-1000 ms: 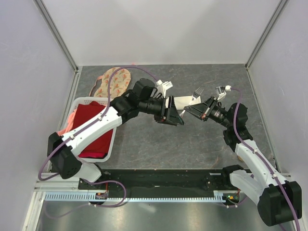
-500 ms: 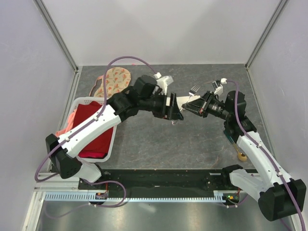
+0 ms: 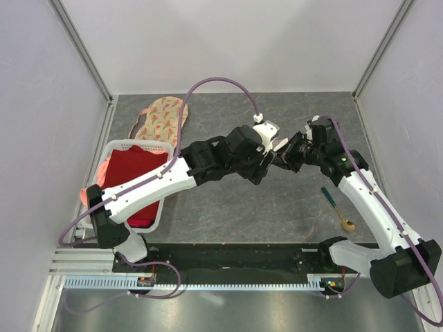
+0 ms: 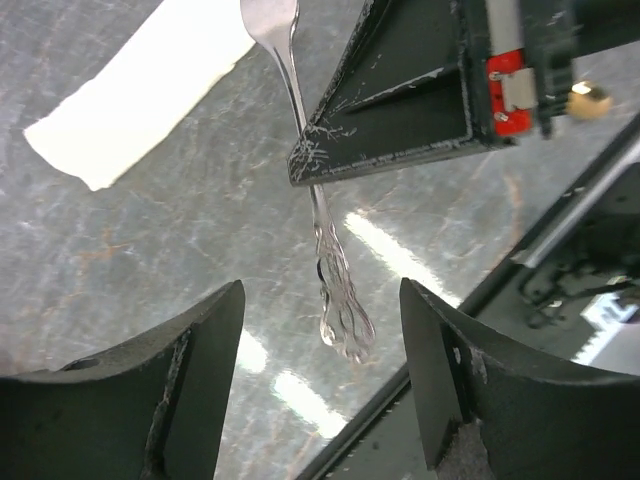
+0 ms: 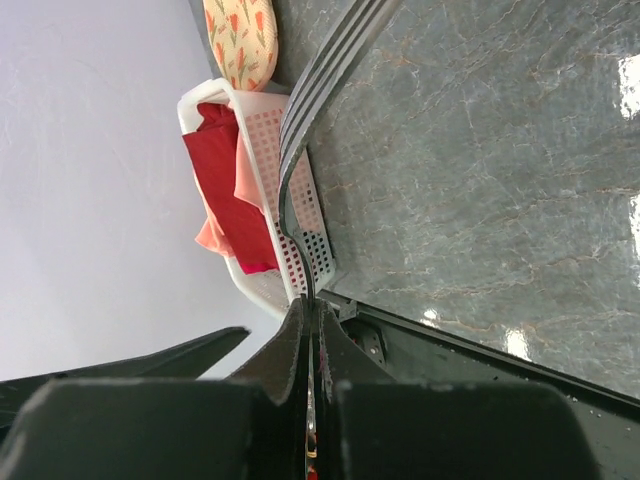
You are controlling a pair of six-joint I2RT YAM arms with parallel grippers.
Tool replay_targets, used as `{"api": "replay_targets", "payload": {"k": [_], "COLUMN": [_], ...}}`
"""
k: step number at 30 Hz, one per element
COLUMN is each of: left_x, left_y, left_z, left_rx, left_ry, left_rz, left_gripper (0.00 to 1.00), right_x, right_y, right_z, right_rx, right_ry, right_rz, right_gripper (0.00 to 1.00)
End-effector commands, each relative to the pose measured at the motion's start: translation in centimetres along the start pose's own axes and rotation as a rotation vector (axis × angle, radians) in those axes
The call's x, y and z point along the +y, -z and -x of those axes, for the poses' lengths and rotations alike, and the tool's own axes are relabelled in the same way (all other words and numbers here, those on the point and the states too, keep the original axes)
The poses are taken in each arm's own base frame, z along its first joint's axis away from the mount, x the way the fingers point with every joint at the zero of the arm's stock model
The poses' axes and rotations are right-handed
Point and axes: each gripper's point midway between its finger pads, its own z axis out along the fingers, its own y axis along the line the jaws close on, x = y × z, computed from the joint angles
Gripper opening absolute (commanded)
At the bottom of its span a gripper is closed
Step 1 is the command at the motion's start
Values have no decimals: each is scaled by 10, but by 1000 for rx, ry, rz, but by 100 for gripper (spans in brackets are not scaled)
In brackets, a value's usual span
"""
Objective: Fold the napkin into a case and place the utensils inside
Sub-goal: Pass from the right arm to the left, then pass from the left arm to the right
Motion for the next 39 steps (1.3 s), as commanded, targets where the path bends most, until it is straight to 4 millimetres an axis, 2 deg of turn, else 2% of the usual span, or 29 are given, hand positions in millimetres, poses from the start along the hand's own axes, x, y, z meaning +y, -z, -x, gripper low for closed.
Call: {"api": "replay_targets", "payload": {"k": [1,5,6,9,10,11,12,14,16,17,18,20,21,22,23,24,25,27,29,30,31,32,33,39], "left_x": [7,-7,-5,-1,0,2,2,3,3,2,11,8,21,10,10,22,14,12,9,9,8,6,5,3], "left_y": [-3,-10,-13,-16,-15,-16,-15,-12,-6,-4,2,11,15,23,27,29,37,42,49,49,54,54,58,72], "left_z": [8,-2,-4,-3,2,2,5,4,7,6,7,6,8,6,5,1,-1,-11,-16,-28,-29,-38,-39,-45], "left_rx": [-3,37,43,45,35,39,35,51,58,68,73,97,97,126,144,154,176,206,209,243,235,261,264,278], "left_ry": [-121,-123,-114,-123,-122,-123,-117,-109,-47,-17,56,142,224,262,318,375,401,427,422,445,451,475,489,552], "left_rz": [65,-14,-2,23,28,38,43,38,4,-22,-34,-123,-133,-242,-284,-298,-378,-439,-465,-478,-499,-511,-535,-575], "left_gripper": [68,63,63,50,27,12,6,2,2,2,2,2,2,2,2,2,2,2,2,2,2,2,2,2], "right_x": [10,11,12,19,22,24,25,27,27,34,33,35,30,27,26,22,22,20,17,20,22,24,24,25], "right_y": [11,13,13,14,16,17,18,20,20,23,21,25,22,25,29,32,34,37,37,38,38,37,34,26], "right_z": [-7,-8,-9,-14,-16,-17,-18,-18,-15,-13,-12,-8,-3,0,9,19,22,30,38,41,40,40,42,30], "right_rx": [4,4,8,29,33,35,37,38,36,39,55,83,91,92,59,23,23,26,21,26,39,47,42,129], "right_ry": [-115,-142,-142,-139,-136,-132,-129,-106,-3,51,108,307,352,406,535,571,612,691,743,755,775,798,827,882], "right_rz": [-40,-47,-43,-29,-20,-10,-6,3,13,33,33,56,40,27,19,-5,11,53,75,112,138,159,169,283], "right_gripper": [0,0,0,0,0,0,0,0,22,31,51,63,71,73,75,78,79,80,79,77,76,69,65,49]}}
